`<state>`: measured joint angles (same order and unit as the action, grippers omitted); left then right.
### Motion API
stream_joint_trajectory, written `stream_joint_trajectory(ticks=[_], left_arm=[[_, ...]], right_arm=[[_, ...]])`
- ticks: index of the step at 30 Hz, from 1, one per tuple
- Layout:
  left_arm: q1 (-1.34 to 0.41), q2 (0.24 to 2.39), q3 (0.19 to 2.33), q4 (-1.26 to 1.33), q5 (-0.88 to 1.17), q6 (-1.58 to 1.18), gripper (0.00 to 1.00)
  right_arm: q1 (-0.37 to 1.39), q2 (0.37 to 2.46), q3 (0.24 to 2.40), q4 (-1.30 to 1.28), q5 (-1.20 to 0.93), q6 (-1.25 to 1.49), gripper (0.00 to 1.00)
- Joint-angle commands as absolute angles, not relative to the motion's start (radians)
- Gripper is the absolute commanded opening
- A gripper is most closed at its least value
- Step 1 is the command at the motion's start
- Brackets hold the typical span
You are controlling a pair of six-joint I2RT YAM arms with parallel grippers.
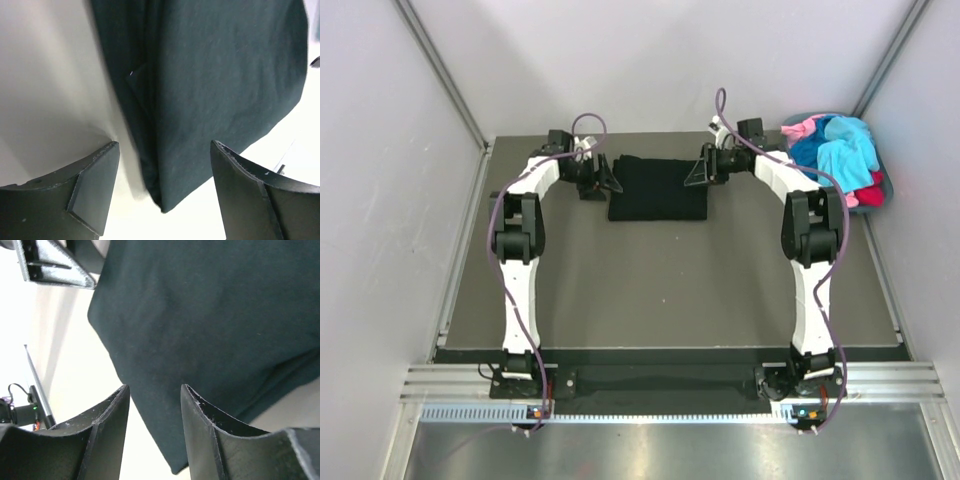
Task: Fold and stack the t-shirts
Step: Neatly place the folded tshirt to the corner
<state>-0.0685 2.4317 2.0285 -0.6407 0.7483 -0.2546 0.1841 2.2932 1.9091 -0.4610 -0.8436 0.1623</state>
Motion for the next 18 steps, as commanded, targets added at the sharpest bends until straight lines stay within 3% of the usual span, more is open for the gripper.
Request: stream_joint_trajectory(ticks=[1,7,11,13,18], left_arm=[[-0.071,2.476,2.085,-0.611,0.799,-0.270,0.77],[-0.081,2.539,2.108,-0.554,0.838,-0.328,0.70],[-0.106,2.604,2.155,-0.491,0.839,-0.382,0.49],[-0.115,2.631,2.198,-0.465,0.828,-0.393,0.43],[-0.124,2.631,2.255,-0.451,0.770,-0.378,0.13]], right_arm=[[0.202,2.298,1.944,-0.428,-0.884,0.173,0.46],[0.209,2.299,1.933,-0.436,-0.853,0.153,0.46],[0.210,2.269,1.917,-0.457,-0.833,0.123,0.47],[0.210,2.246,1.908,-0.472,-0.821,0.101,0.47],[0.201,2.209,1.884,-0.480,-0.811,0.081,0.48]])
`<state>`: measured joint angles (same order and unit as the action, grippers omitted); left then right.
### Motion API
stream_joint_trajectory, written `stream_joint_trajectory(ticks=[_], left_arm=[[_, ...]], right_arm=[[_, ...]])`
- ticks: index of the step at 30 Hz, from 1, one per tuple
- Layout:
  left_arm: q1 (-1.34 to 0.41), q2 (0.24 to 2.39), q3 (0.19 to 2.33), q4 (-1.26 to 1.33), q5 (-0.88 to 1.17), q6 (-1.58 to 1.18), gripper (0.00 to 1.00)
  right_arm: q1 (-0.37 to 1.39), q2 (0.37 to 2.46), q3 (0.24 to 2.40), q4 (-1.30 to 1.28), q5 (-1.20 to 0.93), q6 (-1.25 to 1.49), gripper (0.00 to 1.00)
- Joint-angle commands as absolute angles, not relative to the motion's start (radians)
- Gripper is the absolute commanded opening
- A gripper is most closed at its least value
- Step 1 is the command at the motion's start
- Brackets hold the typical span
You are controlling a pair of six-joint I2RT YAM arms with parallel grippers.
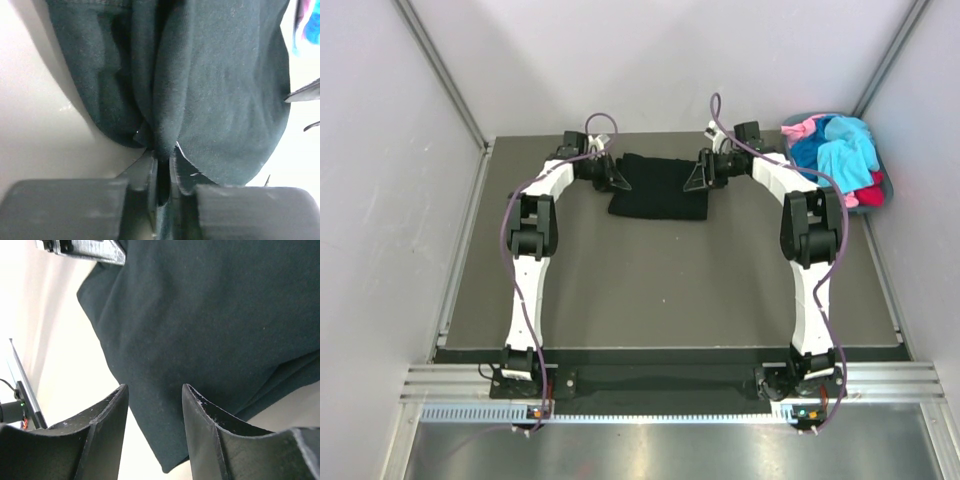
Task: Fold and stack the t-shirts
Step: Neatly place the folded tshirt to the corner
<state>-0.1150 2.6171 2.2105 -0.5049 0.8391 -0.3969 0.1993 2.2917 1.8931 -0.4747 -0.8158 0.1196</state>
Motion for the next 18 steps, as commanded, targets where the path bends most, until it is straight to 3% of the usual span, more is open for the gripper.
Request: stream_joint_trajectory(ticks=[1,3,18], left_arm=[[-0.124,2.617,2.258,-0.468,0.756,-0.365,0.07],[-0.120,2.599,2.261,-0.494,0.715,-0.318,0.00],[0.077,2.503,2.362,-0.637,0.164,0.063,0.00]], right_arm=[[0.199,2.203,1.881,-0.480,-0.811,0.077,0.48],[0.192,2.197,1.881,-0.486,-0.811,0.063,0.47],[0.150,2.238,1.979,-0.468,-0.813,0.084,0.48]])
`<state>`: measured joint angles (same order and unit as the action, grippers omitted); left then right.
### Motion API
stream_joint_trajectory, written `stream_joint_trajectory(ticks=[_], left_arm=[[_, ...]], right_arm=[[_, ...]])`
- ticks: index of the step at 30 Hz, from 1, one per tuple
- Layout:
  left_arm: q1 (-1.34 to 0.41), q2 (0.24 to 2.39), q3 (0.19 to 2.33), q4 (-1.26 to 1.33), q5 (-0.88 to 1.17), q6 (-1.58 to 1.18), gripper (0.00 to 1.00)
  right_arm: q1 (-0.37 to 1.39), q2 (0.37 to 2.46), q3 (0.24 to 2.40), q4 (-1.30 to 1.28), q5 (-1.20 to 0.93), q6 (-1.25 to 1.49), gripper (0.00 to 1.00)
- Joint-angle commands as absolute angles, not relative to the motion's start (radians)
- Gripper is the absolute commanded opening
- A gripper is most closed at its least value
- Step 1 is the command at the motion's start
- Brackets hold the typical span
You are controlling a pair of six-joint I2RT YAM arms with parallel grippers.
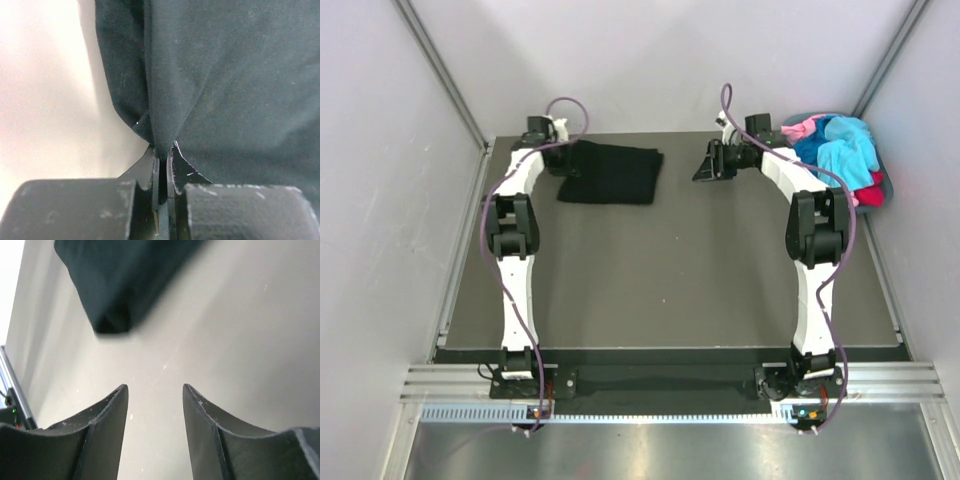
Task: Fold and stack the t-shirts
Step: Neatly place the folded tshirt to the corner
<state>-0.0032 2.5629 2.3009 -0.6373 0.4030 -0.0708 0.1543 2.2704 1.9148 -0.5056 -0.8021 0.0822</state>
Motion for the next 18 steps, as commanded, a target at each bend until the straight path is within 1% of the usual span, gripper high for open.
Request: stream_joint_trajectory(ticks=[1,2,5,6,9,18], left_arm=[[0.096,2.513,2.371,-0.634,0.138,0.074,0.00],[0.104,2.516,2.388,-0.630,0.074,0.087,0.00],[0.130,2.525,2.402,-0.609,0.009,0.126,0.00],[0.136,2.526,2.407,-0.604,-0.056,0.132,0.00],[0.152,2.539,2.410,-0.577,-0.145,0.179,0.00],[0.198,2.592,2.457,-0.474,-0.290,0.324,0.00]], right_arm=[[0.150,2.246,1.986,-0.465,-0.811,0.090,0.48],[0.150,2.249,1.990,-0.463,-0.810,0.092,0.48],[0.150,2.255,2.002,-0.459,-0.811,0.106,0.49],[0.152,2.256,2.005,-0.460,-0.811,0.101,0.49],[0.149,2.256,2.006,-0.465,-0.810,0.098,0.49],[0.147,2.241,1.967,-0.469,-0.802,0.091,0.49]])
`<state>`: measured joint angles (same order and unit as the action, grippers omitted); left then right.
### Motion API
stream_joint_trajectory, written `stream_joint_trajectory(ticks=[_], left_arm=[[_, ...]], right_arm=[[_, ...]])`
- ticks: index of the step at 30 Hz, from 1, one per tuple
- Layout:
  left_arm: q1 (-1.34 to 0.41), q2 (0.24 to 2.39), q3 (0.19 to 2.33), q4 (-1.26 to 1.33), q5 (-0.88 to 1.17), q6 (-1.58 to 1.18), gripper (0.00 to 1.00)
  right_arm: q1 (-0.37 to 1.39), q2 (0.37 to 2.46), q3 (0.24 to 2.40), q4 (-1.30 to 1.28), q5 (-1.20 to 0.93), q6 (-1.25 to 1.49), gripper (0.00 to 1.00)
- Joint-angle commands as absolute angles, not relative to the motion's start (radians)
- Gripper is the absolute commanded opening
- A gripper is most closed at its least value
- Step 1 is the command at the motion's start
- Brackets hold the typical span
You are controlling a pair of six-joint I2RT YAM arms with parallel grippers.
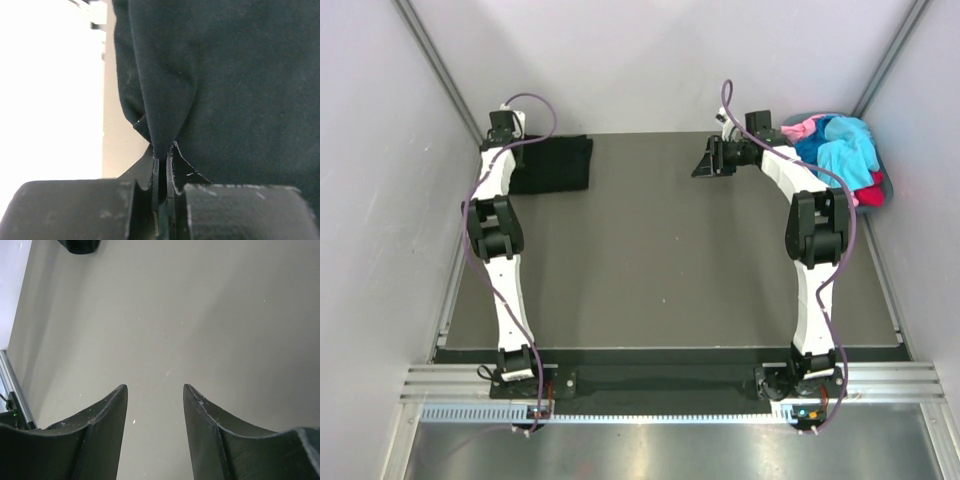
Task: Fold and stack the t-shirts
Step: Neatly place the folded tshirt to the corner, then reset both grippers
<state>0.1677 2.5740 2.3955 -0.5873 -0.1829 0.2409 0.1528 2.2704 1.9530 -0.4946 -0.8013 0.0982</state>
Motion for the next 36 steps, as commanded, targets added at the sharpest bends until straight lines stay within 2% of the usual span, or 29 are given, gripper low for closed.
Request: stream_joint_trajectory(ticks=[1,18,20,22,23,26,29,30,34,36], left_arm=[[0.205,2.597,2.465,-0.469,-0.299,0.334,0.00],[0.239,2.646,2.499,-0.382,-0.373,0.403,0.00],[0.230,2.645,2.499,-0.383,-0.374,0.397,0.08],[0.218,2.638,2.499,-0.391,-0.374,0.393,0.23],[0.216,2.635,2.499,-0.396,-0.388,0.376,0.42],[0.198,2.605,2.499,-0.388,-0.448,0.334,0.60],[0.172,2.576,2.500,-0.318,-0.521,0.331,0.68],[0.163,2.566,2.503,-0.292,-0.544,0.333,0.80],[0.100,2.543,2.516,-0.196,-0.606,0.354,0.84],[0.074,2.517,2.510,-0.210,-0.598,0.345,0.84]], right_arm=[[0.146,2.241,1.967,-0.469,-0.802,0.091,0.49],[0.164,2.238,1.970,-0.468,-0.779,0.092,0.49],[0.164,2.233,1.965,-0.471,-0.776,0.089,0.50],[0.164,2.227,1.959,-0.474,-0.776,0.083,0.50],[0.164,2.224,1.957,-0.480,-0.775,0.080,0.51],[0.164,2.210,1.951,-0.480,-0.767,0.058,0.53],[0.163,2.198,1.963,-0.482,-0.743,0.034,0.56],[0.163,2.197,1.977,-0.485,-0.732,0.011,0.56],[0.160,2.209,2.037,-0.503,-0.646,-0.049,0.59],[0.160,2.212,2.065,-0.509,-0.591,-0.063,0.66]])
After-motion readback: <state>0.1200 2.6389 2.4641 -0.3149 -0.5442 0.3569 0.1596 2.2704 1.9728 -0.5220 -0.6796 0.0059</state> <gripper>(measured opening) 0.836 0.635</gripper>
